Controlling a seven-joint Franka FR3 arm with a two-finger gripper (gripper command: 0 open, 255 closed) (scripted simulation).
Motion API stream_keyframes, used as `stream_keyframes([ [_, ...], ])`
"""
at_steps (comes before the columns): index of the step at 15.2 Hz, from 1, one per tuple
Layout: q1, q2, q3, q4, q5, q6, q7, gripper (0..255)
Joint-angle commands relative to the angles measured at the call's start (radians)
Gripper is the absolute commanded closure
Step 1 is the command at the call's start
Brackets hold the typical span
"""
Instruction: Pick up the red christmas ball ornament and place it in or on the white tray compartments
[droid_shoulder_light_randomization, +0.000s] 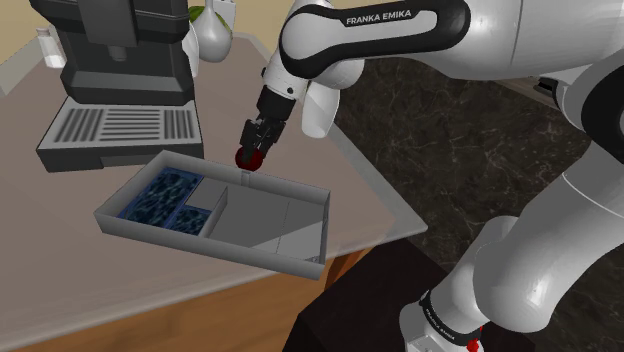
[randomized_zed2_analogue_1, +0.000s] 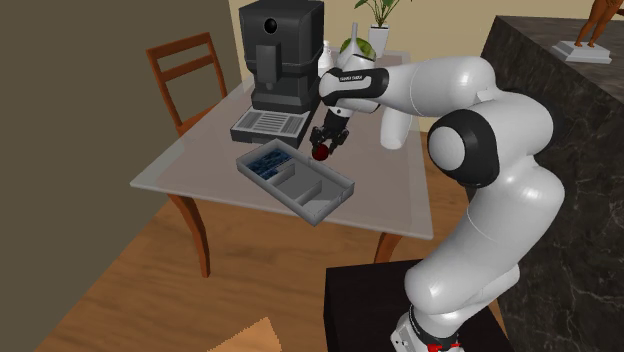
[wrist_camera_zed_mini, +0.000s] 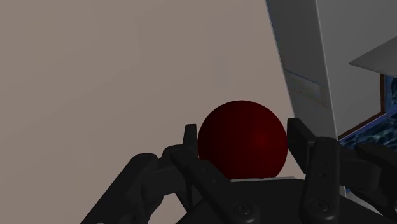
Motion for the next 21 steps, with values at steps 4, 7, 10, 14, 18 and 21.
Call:
stream_keyframes([
  [4, 0.000, 0.000, 0.000, 0.000, 0.000, 0.000, 0.000, 255],
  [7, 0.000, 0.000, 0.000, -0.001, 0.000, 0.000, 0.000, 255],
  [10, 0.000, -0.003, 0.000, 0.009, -0.002, -0.012, 0.004, 255],
  [14, -0.002, -0.015, -0.002, 0.048, -0.010, -0.061, 0.020, 255],
  [18, -0.004, -0.024, -0.004, 0.091, -0.016, -0.111, 0.036, 255],
  [21, -0.005, -0.028, -0.005, 0.126, -0.021, -0.148, 0.048, 255],
])
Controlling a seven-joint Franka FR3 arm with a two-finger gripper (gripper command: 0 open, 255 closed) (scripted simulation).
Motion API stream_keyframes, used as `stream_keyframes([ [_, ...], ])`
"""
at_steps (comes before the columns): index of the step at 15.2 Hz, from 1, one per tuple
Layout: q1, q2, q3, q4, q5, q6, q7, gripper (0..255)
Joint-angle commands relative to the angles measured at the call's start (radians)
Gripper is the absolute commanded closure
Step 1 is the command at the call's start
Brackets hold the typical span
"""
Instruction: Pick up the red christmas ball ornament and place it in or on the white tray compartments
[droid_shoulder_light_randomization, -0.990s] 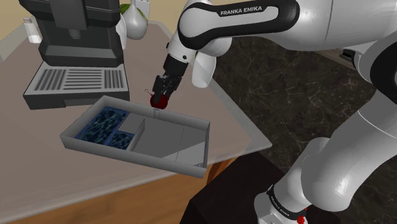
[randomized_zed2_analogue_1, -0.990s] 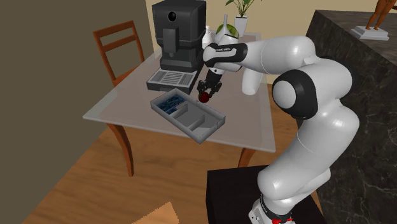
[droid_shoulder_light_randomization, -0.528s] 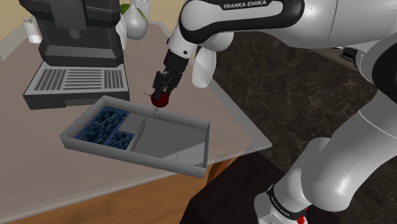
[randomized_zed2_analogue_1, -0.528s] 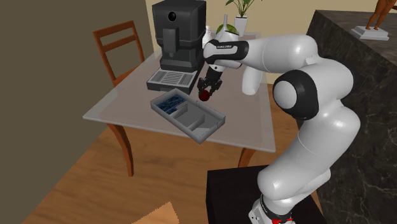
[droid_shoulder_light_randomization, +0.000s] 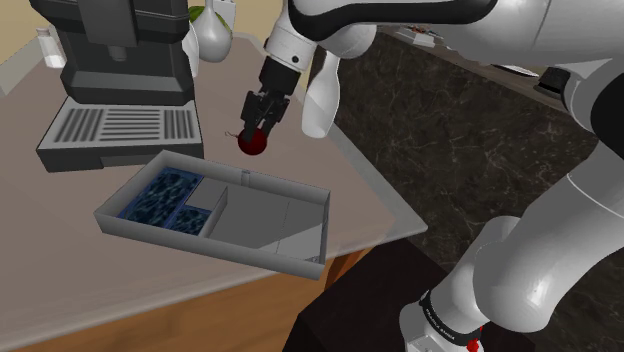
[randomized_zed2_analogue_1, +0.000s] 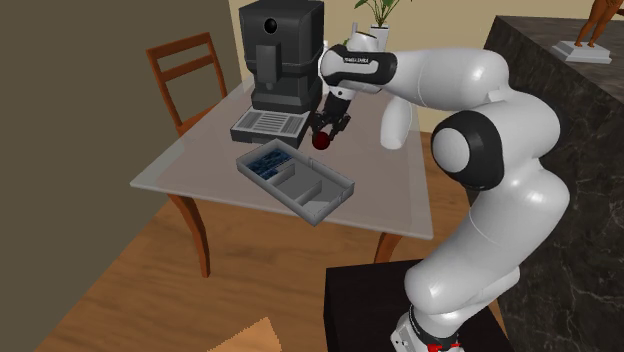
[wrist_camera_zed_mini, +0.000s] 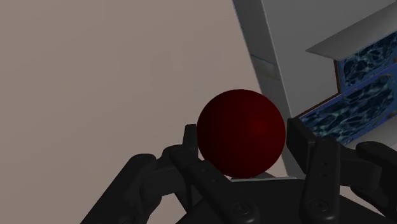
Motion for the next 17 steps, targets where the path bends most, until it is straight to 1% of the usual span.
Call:
stream_keyframes([
  [1, -0.001, -0.002, -0.001, 0.022, -0.003, -0.023, 0.007, 255],
  [11, -0.004, 0.000, -0.005, 0.152, -0.015, -0.147, 0.044, 255],
  [17, 0.053, -0.114, 0.064, 0.013, -0.003, -0.083, 0.152, 255],
])
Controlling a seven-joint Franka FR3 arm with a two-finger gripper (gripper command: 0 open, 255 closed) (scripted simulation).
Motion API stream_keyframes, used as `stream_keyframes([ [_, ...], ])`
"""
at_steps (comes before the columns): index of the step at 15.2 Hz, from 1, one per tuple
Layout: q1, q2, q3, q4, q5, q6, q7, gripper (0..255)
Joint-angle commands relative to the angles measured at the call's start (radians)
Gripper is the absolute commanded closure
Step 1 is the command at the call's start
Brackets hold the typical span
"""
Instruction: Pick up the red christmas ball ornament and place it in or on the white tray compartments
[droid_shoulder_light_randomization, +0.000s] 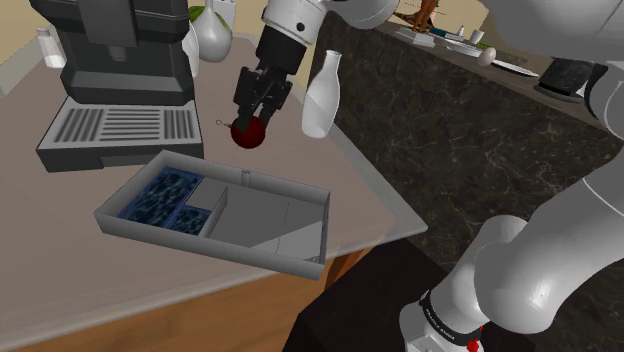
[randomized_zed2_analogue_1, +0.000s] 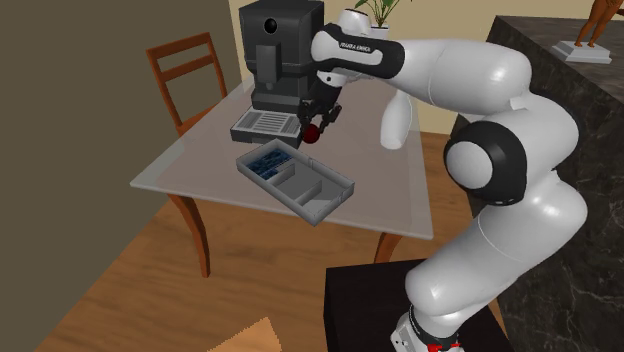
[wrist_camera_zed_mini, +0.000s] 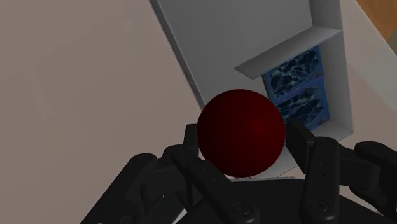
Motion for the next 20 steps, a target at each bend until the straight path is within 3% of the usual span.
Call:
stream_keyframes([
  [1, 0.021, -0.034, 0.027, -0.046, 0.005, 0.027, 0.041, 255],
  [6, 0.066, -0.098, 0.092, -0.118, 0.019, 0.069, 0.137, 255],
  [20, 0.073, -0.087, 0.103, -0.272, 0.042, 0.228, 0.090, 255],
])
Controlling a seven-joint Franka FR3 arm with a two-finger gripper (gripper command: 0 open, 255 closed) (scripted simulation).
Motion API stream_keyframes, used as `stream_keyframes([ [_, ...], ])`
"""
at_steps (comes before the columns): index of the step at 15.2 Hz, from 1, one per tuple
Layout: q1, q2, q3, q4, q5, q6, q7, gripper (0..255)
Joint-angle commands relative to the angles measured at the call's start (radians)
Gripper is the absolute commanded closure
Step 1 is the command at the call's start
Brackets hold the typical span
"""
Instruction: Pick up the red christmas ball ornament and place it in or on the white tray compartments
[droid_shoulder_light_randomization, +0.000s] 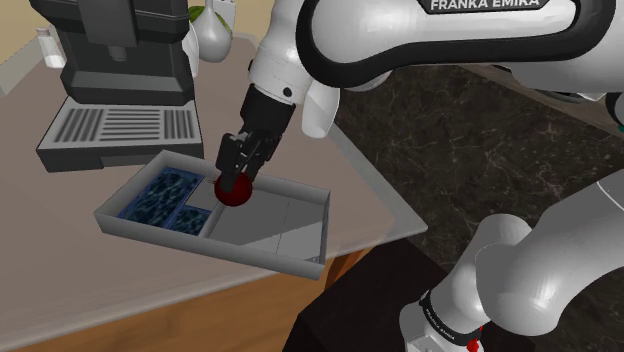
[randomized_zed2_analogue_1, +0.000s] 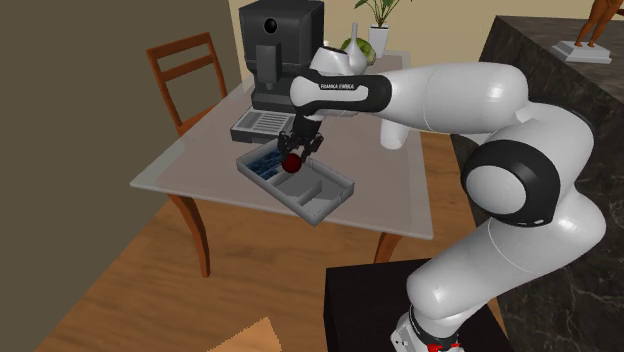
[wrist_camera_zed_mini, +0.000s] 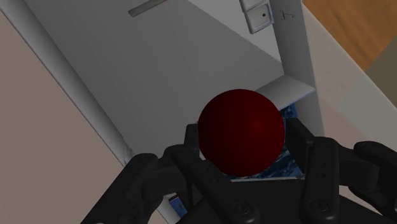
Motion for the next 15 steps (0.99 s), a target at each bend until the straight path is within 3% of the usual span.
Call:
stream_keyframes([
  [1, 0.000, 0.003, 0.001, -0.008, 0.000, 0.004, -0.001, 255],
  [6, 0.000, 0.003, 0.001, -0.008, 0.000, 0.004, -0.001, 255],
  [7, 0.001, 0.004, 0.001, -0.006, 0.000, 0.003, 0.000, 0],
  [12, 0.000, 0.003, 0.001, -0.008, 0.000, 0.004, -0.001, 0],
  [15, -0.012, -0.028, -0.021, 0.056, -0.010, -0.095, 0.002, 0],
])
